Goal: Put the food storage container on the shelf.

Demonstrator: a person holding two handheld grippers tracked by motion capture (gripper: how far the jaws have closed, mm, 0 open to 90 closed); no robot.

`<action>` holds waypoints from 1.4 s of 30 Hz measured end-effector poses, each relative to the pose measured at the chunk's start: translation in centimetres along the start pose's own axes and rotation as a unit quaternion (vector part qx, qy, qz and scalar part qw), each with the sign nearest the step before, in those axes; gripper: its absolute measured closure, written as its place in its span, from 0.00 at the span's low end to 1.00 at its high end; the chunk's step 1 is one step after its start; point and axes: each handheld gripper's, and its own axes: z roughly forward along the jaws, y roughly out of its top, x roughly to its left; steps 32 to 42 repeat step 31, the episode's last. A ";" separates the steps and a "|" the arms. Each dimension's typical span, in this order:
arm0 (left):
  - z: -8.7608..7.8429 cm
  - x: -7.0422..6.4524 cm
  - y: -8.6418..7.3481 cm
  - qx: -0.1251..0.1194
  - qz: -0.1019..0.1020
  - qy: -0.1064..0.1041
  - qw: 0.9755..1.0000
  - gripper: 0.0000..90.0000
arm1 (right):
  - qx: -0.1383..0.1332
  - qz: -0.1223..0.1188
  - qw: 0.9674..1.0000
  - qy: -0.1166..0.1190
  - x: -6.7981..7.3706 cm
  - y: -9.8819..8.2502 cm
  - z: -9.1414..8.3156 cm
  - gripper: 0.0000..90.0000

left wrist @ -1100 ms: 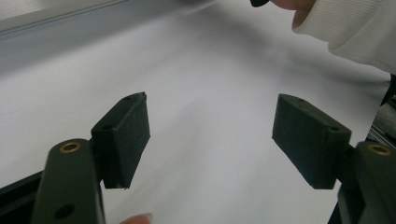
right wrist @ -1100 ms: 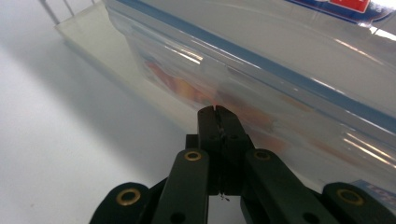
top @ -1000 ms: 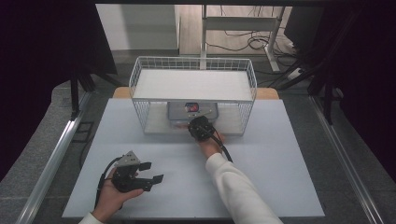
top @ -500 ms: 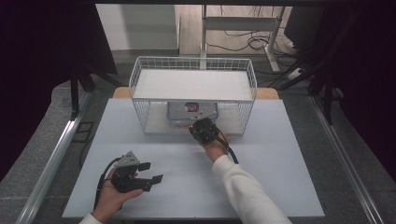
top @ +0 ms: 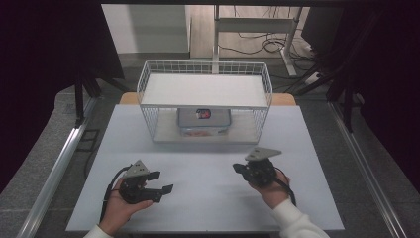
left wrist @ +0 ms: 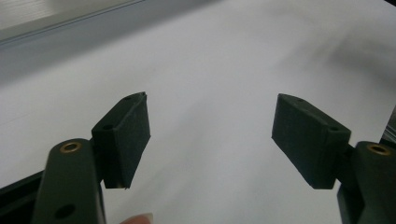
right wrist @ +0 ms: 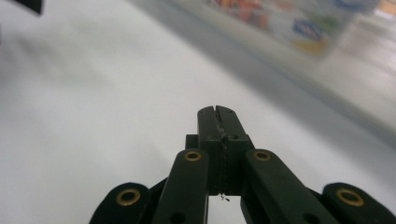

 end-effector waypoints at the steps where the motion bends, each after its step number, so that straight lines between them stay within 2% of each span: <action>1: 0.0 0.0 0.0 0.000 0.000 0.000 1.000 0.30 | 0.000 0.000 1.000 0.000 0.0 0.0 0.0 0.98; 4: -0.1 0.0 0.0 -0.008 -0.004 0.008 1.000 0.30 | 0.011 0.016 1.000 -0.001 -0.5 -2.3 -2.2 0.98; 5: -0.1 0.0 0.0 -0.011 -0.007 0.011 1.000 0.30 | 0.015 0.029 0.999 -0.006 -0.9 -3.9 -3.1 0.93; 6: -0.2 0.0 0.0 -0.011 -0.009 0.012 1.000 0.30 | 0.015 0.029 0.999 -0.006 -0.9 -3.9 -3.1 0.93; 7: -0.2 0.0 0.0 -0.011 -0.009 0.013 1.000 0.30 | 0.019 0.041 0.999 -0.013 -1.4 -5.2 -3.7 0.81; 8: -0.2 0.0 0.0 -0.011 -0.009 0.013 1.000 0.30 | 0.019 0.041 0.999 -0.013 -1.4 -5.2 -3.7 0.81; 10: -0.3 -0.1 -0.1 -0.011 -0.009 0.013 1.000 0.30 | 0.015 0.055 0.998 -0.033 -1.7 -5.8 -4.0 0.57; 11: -0.3 -0.1 -0.1 -0.010 -0.007 0.013 1.000 0.30 | 0.009 0.060 0.997 -0.044 -1.8 -5.8 -4.2 0.48; 12: -0.4 -0.1 -0.2 -0.010 -0.006 0.016 1.000 0.30 | 0.003 0.064 0.997 -0.051 -1.8 -5.7 -4.2 0.42; 15: -0.6 -0.2 -0.4 -0.007 0.003 0.025 1.000 0.30 | 0.001 0.065 0.997 -0.048 -1.8 -5.4 -4.0 0.32; 22: -0.6 0.0 -0.5 -0.006 0.002 0.027 1.000 0.29 | 0.010 0.070 0.997 -0.044 -2.0 -5.6 -3.6 0.28; 27: -0.7 0.2 -0.5 -0.006 0.000 0.025 1.000 0.29 | -0.006 0.070 0.996 -0.052 -1.9 -5.4 -3.9 0.23; 42: -0.6 0.2 -0.5 -0.005 0.001 0.025 1.000 0.29 | -0.011 0.069 0.996 -0.052 -2.0 -5.3 -3.9 0.22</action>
